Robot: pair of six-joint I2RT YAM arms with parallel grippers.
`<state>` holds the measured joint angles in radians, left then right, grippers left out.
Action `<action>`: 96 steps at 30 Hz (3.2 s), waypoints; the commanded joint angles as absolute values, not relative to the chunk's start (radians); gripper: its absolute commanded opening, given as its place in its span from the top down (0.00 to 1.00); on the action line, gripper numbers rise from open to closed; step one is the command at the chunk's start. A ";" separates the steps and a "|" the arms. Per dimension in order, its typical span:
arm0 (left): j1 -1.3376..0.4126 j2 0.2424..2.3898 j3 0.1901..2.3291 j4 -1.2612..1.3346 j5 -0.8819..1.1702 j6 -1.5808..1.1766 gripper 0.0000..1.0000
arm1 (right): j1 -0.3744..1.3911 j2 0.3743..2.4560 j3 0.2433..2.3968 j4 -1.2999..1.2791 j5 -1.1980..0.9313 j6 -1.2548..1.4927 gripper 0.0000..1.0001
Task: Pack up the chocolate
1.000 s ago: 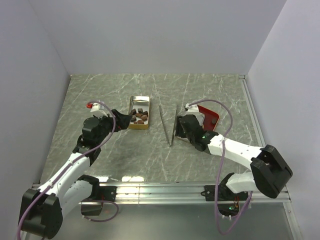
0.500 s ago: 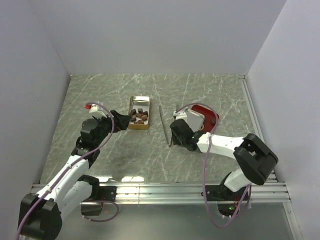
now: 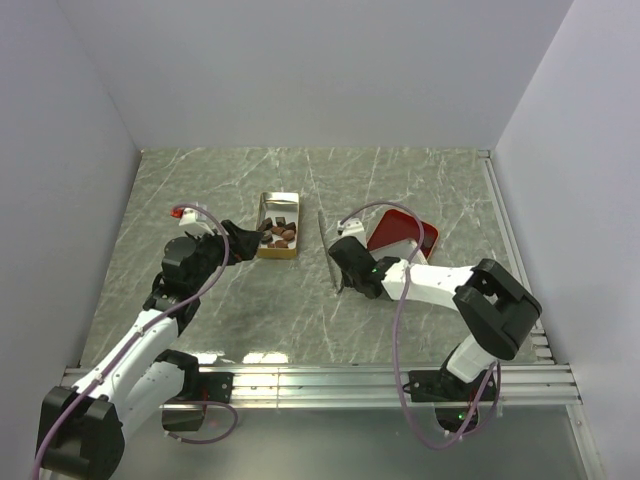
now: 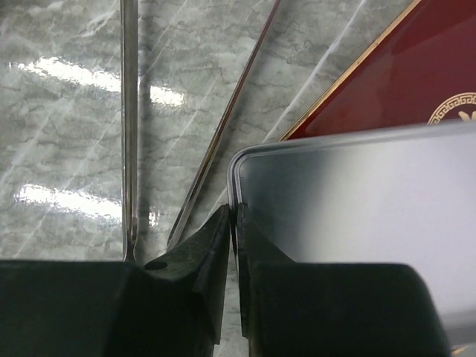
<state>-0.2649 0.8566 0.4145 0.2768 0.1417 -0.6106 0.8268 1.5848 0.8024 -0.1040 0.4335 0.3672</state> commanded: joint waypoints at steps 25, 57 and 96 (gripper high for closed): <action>-0.268 0.666 0.342 0.649 0.701 -0.546 0.02 | 0.844 1.103 1.052 -0.233 -0.154 0.310 0.98; -0.535 0.675 0.489 0.641 0.916 -0.385 0.05 | 0.847 1.196 1.060 0.411 -1.061 0.837 0.95; -0.496 0.952 0.761 0.335 0.307 -0.636 0.99 | 0.450 1.052 0.916 0.492 -0.730 0.472 0.26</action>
<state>-0.5297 0.9207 0.6605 0.3637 0.5442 -0.4778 0.4557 1.0748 1.0359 0.2707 -0.8066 0.4271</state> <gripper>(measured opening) 0.154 0.746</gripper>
